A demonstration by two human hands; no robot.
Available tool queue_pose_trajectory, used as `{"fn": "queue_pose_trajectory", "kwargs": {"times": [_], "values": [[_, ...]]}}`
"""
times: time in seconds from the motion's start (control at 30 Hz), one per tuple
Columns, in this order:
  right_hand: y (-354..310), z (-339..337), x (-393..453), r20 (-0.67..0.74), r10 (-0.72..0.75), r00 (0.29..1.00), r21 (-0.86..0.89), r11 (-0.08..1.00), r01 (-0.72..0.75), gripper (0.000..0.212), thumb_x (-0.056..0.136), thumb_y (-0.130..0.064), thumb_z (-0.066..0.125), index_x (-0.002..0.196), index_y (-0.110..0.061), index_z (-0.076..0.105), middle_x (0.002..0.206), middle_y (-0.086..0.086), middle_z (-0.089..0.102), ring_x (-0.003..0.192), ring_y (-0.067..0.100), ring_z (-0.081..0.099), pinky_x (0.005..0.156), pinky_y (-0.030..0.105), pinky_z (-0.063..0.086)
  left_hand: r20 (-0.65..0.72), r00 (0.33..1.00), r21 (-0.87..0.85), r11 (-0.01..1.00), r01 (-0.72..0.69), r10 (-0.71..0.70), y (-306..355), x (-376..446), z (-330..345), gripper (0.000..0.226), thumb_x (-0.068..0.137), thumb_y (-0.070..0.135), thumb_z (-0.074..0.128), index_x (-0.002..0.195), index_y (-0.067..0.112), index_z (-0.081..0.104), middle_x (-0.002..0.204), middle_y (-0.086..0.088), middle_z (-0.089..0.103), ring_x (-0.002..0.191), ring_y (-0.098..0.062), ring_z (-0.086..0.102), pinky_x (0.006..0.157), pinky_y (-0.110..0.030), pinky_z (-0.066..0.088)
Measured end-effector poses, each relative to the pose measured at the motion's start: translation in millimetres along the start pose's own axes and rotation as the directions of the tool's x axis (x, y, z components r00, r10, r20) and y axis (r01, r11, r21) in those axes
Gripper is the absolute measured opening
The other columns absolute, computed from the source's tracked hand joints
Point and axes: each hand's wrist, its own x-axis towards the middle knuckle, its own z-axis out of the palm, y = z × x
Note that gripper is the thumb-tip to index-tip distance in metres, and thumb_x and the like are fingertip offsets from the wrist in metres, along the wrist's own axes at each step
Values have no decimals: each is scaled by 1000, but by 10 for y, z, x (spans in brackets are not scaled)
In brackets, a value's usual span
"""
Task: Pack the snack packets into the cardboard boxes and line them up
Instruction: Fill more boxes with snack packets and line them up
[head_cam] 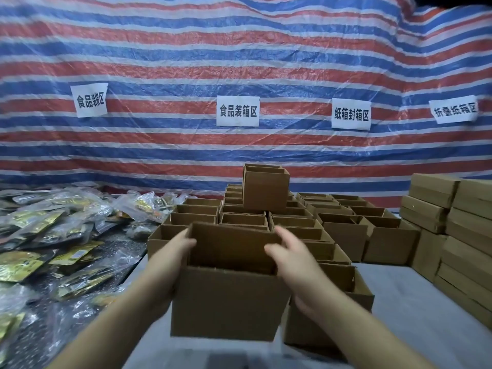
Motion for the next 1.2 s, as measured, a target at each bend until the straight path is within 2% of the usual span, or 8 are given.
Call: {"fn": "queue_pose_trajectory", "kwargs": {"times": [0.13,0.23,0.3,0.57,0.73,0.97,1.07,1.2], "values": [[-660,-200,268,-102,-87,991,43,995,92,50,102,-38,54,150,-35,39,152,-3,45,138,26,44,109,52,44,21,996,20,996,-92,91,503,174,-7,19,101,25,46,103,15,62,65,-4,69,63,-17,64,57,-28,50],[-974,-408,588,-159,-122,980,185,971,151,28,102,-46,50,121,-28,60,100,-16,74,98,16,69,71,37,59,11,991,61,989,-133,133,856,568,191,22,99,32,49,106,16,64,74,-5,73,83,-20,68,70,-36,50],[-1018,-535,872,-172,-155,973,222,956,192,29,103,-48,45,106,-26,64,77,-17,73,83,13,72,62,30,51,-9,993,53,991,-121,121,974,852,384,22,100,34,48,105,17,61,77,-4,74,87,-21,68,73,-38,50],[-745,-895,2326,-132,12,991,265,964,23,37,101,-56,43,112,-26,61,108,1,74,107,22,65,91,45,53,66,998,-19,1000,3,-2,820,2362,1098,28,100,34,44,111,13,61,94,-10,72,95,-25,67,100,-48,48],[-429,-964,3221,-164,90,982,273,961,-42,48,100,-60,42,133,-26,53,136,5,60,124,28,56,108,53,45,83,996,-26,999,33,-31,620,3166,1326,26,101,32,43,108,13,60,98,-10,72,96,-25,67,96,-46,48],[-1,-1015,3945,-104,81,991,327,944,-43,41,99,-61,44,113,-27,61,107,3,75,103,24,68,94,46,54,66,998,26,1000,9,-11,427,3843,1470,26,101,31,45,110,13,61,103,-10,73,100,-26,67,102,-48,45],[64,-1037,4131,-85,71,994,329,943,-39,40,98,-61,44,109,-27,64,87,-1,78,97,22,71,84,42,57,48,999,21,1000,9,-10,339,4004,1504,24,101,32,46,108,14,61,98,-9,73,96,-26,67,86,-45,49],[179,-972,4274,-74,86,994,299,952,-60,42,99,-61,43,111,-26,63,109,4,74,107,26,67,100,49,52,36,998,0,999,52,-52,187,4163,1486,27,100,32,45,107,12,62,92,-11,76,94,-28,69,96,-48,48]]}}
